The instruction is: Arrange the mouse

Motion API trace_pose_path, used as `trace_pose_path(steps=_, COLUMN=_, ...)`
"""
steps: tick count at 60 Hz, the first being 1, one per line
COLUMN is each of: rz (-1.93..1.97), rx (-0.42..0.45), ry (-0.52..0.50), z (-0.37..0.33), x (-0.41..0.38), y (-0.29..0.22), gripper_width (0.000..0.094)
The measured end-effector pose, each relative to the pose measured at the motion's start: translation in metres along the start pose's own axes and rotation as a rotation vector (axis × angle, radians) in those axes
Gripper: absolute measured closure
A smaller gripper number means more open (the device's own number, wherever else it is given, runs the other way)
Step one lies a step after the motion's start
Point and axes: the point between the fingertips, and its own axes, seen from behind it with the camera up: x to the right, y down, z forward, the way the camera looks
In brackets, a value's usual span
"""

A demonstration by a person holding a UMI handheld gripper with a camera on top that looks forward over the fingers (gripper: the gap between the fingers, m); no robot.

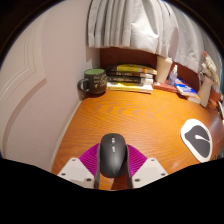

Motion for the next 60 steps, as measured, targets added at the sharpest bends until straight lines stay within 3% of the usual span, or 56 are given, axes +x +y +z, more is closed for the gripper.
trace_pose_path(steps=9, rz=0.033, rx=-0.035, ry=0.009, z=0.002, x=0.001, y=-0.002, gripper_width=0.0595)
trace_pose_path(steps=14, rz=0.081, rx=-0.049, ry=-0.062, z=-0.004, x=-0.008, y=-0.013, gripper_width=0.0593)
trace_pose_path(steps=26, rz=0.048, rx=0.121, ry=-0.113, z=-0.071, x=0.035, y=-0.118, gripper_width=0.0593)
trace_pose_path(steps=39, rz=0.027, rx=0.291, ry=0.0, z=-0.147, x=0.186, y=-0.202, gripper_width=0.0593)
trace_pose_path(steps=49, rz=0.105, rx=0.281, ry=0.086, z=-0.141, x=0.305, y=-0.173, gripper_width=0.0594)
trace_pose_path(steps=60, rz=0.12, rx=0.093, ry=0.122, z=-0.079, x=0.368, y=-0.078, gripper_width=0.0593)
